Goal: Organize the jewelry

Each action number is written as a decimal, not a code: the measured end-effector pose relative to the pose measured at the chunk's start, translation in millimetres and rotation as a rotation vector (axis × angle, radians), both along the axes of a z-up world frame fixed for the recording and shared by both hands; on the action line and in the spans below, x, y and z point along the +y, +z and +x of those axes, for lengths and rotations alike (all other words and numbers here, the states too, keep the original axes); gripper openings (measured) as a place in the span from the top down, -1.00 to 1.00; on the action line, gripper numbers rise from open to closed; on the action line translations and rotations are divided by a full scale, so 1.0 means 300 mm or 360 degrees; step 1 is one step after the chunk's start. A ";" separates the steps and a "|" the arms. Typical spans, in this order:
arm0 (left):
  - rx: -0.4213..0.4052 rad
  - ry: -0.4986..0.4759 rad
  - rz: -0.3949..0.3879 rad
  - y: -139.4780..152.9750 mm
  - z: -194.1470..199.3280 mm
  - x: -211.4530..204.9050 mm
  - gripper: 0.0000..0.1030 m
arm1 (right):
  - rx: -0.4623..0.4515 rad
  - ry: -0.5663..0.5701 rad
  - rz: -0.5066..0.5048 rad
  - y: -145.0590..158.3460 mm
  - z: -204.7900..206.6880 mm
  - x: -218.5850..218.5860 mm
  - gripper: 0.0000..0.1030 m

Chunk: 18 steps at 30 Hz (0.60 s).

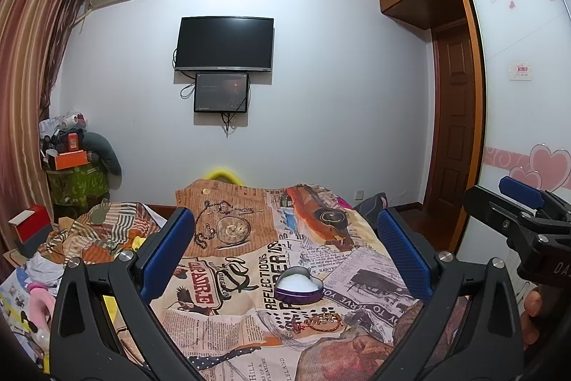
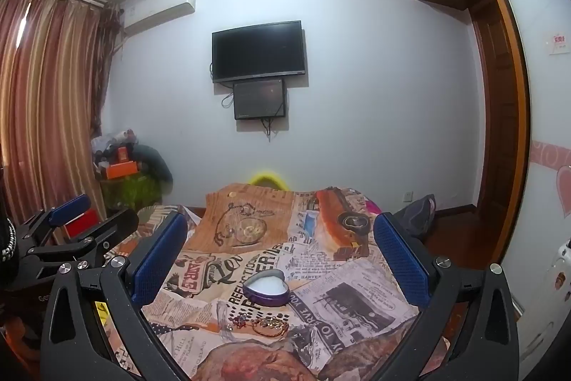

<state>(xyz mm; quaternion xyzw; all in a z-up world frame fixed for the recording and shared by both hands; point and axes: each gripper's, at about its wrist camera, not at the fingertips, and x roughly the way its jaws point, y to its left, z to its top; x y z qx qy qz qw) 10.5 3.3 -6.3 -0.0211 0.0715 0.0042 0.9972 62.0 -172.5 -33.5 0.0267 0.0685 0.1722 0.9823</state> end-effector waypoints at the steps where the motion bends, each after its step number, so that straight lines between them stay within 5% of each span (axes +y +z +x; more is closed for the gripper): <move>1: 0.0001 -0.0001 -0.0001 -0.001 0.001 0.000 -1.00 | 0.0001 0.0000 0.0000 0.000 0.000 0.000 -1.00; 18: 0.0004 -0.0001 -0.0007 0.011 -0.006 0.010 -1.00 | 0.0002 0.0002 0.0000 -0.001 0.000 0.004 -1.00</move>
